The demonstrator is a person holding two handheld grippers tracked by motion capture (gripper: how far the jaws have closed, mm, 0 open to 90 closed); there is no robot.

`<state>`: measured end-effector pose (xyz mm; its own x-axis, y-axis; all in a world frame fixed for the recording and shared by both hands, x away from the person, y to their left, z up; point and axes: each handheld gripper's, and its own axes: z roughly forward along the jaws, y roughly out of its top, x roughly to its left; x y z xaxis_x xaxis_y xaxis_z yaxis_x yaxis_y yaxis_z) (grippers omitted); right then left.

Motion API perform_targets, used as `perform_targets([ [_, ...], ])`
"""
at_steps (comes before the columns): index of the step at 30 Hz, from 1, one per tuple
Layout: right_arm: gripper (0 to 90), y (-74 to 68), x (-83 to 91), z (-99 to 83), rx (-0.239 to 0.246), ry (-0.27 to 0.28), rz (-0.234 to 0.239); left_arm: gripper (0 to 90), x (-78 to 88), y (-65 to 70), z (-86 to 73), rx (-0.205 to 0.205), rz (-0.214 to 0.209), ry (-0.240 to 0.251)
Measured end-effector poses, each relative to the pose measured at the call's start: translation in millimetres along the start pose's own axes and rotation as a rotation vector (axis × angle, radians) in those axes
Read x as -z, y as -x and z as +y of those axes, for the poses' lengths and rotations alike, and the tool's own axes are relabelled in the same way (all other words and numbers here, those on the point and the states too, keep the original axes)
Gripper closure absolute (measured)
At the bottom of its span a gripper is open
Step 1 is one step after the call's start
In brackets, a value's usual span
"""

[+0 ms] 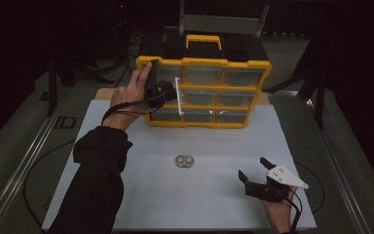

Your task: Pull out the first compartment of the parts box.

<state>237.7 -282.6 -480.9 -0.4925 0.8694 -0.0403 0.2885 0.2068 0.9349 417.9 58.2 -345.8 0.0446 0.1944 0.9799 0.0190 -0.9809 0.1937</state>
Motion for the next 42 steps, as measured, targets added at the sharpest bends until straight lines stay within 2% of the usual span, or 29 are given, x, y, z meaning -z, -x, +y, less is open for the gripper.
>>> perform_targets([
  [2, 9.0, 0.0, -0.1, -0.2, 0.0, -0.002, 0.004, 24.2, -0.3, -1.1, -0.3, -0.026, 0.014, -0.002],
  [4, 9.1, 0.0, -0.2, -0.2, 0.0, -0.002, 0.004, 30.9, -0.2, -2.3, -0.5, -0.027, 0.004, 0.0],
  [5, 9.0, -0.3, -0.2, -0.1, 0.0, 0.001, 0.003, 30.9, -0.9, -2.3, -1.3, -0.038, 0.018, 0.001],
  [6, 9.1, -0.8, -0.3, 0.0, -0.001, -0.001, 0.009, 35.2, -1.6, -1.8, -1.6, -0.037, 0.02, 0.001],
  [9, 9.1, -1.1, -0.6, 0.0, -0.001, -0.001, 0.009, 38.5, -3.9, -1.0, -1.5, -0.053, 0.039, -0.004],
  [12, 9.1, -1.0, -0.5, 0.0, -0.001, 0.0, 0.01, 40.4, -4.3, -1.6, -0.2, -0.044, 0.04, 0.006],
  [20, 9.1, -0.8, -0.7, -0.4, -0.005, 0.001, 0.012, 46.5, -5.8, 1.9, 6.9, -0.119, 0.08, 0.016],
  [28, 9.0, -0.2, -0.2, -0.4, -0.005, 0.004, 0.008, 59.5, -6.4, 1.0, 9.7, -0.132, 0.107, 0.017],
  [34, 9.0, -1.0, -0.6, -0.3, -0.003, 0.001, 0.012, 61.8, -6.2, 2.0, 8.8, -0.161, 0.124, 0.016],
  [42, 9.1, -0.3, 0.5, 0.0, -0.006, 0.008, 0.009, 62.6, -4.1, 2.8, 10.1, -0.159, 0.13, 0.008],
])
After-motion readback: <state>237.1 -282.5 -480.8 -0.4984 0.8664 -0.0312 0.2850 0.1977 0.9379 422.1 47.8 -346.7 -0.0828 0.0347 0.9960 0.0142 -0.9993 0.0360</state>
